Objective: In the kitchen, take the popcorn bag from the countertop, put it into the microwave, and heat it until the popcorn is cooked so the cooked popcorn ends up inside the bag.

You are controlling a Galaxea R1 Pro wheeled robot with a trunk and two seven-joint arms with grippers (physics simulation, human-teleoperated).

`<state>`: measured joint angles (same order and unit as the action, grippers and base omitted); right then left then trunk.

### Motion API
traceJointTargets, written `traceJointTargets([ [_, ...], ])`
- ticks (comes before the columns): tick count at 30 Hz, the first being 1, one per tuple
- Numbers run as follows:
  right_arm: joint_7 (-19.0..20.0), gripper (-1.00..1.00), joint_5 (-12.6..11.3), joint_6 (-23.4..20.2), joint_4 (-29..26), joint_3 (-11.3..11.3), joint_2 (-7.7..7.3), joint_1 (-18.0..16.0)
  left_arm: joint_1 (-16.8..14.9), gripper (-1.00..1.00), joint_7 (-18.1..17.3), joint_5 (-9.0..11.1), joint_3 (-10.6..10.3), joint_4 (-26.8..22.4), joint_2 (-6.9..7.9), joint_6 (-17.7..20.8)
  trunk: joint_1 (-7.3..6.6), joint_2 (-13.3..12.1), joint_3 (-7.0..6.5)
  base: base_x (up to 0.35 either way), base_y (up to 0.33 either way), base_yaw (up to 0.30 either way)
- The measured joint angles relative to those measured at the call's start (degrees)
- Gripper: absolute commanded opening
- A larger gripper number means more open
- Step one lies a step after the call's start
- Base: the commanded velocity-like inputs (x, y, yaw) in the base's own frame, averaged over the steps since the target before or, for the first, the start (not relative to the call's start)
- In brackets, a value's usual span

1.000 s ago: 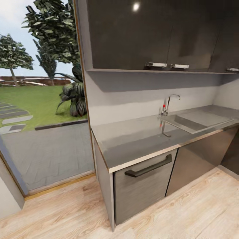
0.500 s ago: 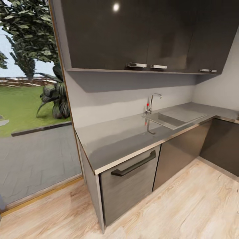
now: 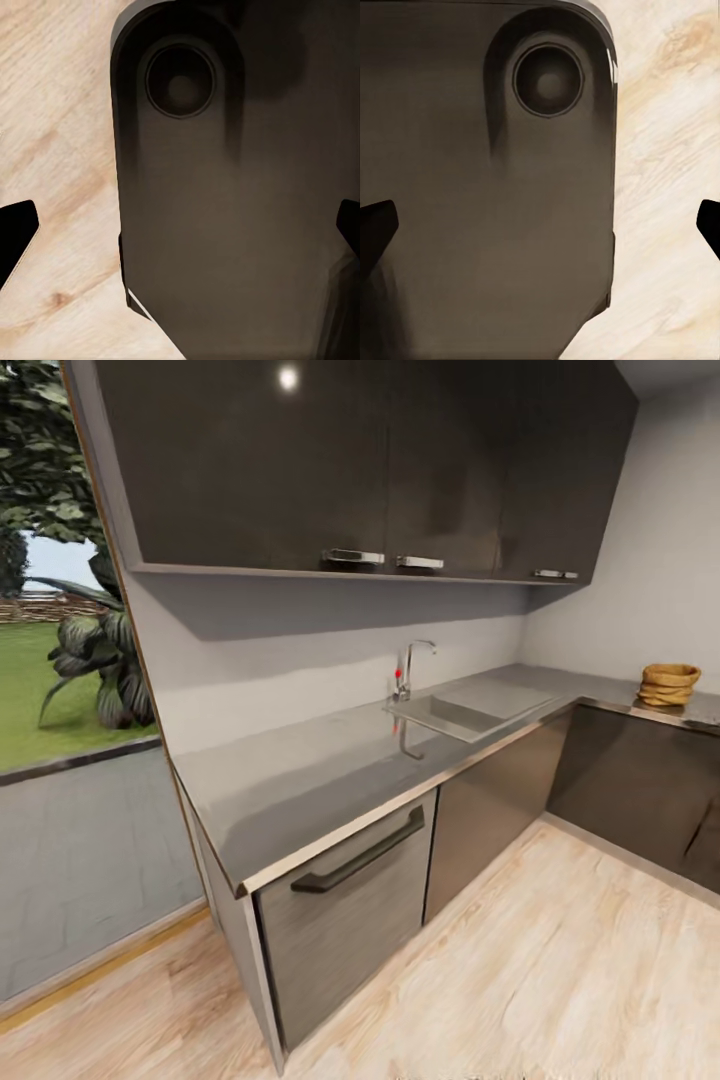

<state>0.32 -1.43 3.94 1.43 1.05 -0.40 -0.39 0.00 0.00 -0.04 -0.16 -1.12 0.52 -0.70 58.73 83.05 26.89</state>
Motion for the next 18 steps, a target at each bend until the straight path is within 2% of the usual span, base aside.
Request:
traceJointTargets([
  [18,0.00,1.00,0.00,0.00,-0.01,0.00,-0.04,0.00,0.00,1.00,0.00,-0.01,0.00,0.00,0.00,0.02,0.00,0.00,0.00,0.000,0.000,-0.288],
])
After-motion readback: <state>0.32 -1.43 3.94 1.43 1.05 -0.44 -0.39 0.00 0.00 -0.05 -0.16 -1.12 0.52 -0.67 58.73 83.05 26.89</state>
